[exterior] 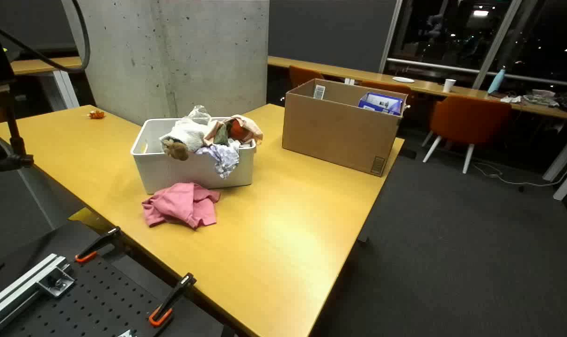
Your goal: Take the moose and the beet plush toys out of the basket
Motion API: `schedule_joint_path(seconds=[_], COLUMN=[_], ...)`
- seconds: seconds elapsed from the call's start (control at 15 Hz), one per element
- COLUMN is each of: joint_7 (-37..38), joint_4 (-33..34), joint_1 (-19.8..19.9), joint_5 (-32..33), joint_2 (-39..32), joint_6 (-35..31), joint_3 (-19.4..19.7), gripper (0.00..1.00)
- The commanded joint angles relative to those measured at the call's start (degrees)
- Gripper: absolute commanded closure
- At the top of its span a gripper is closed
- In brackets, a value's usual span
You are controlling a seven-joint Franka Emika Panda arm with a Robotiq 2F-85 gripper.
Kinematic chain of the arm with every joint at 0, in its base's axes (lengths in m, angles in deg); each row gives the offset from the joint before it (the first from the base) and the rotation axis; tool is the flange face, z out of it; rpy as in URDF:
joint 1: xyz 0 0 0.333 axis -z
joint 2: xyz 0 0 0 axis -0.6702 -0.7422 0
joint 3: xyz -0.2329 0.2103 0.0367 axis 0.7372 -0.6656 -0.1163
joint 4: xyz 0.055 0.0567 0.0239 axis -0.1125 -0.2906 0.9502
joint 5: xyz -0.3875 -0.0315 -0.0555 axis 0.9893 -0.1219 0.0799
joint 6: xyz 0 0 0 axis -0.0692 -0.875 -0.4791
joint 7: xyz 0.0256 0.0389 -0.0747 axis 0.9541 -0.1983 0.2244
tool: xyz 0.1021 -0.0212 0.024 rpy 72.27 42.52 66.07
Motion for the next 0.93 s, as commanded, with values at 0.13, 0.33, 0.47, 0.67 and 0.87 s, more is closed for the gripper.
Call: schedule_joint_path(seconds=[0.13,0.33,0.47,0.67,0.87], joint_7=[-0.5,-1.6,-3.2,-6.2,-11.8], joint_4=[0.1,0.1,0.9,2.9,6.2], joint_1=[1.0,1.3,2.9,6.2,9.2], joint_5=[-0.5,-0.2,2.1,6.4,11.9], joint_2=[0.1,0.6,1.3,0.8,-3.2], joint_6=[0.3,0.2,0.7,0.2,-3.8], joint_3=[-0.7,0.4,1.7,4.1,7.4], gripper=[0.00,0.00,0.00,0.00,0.00])
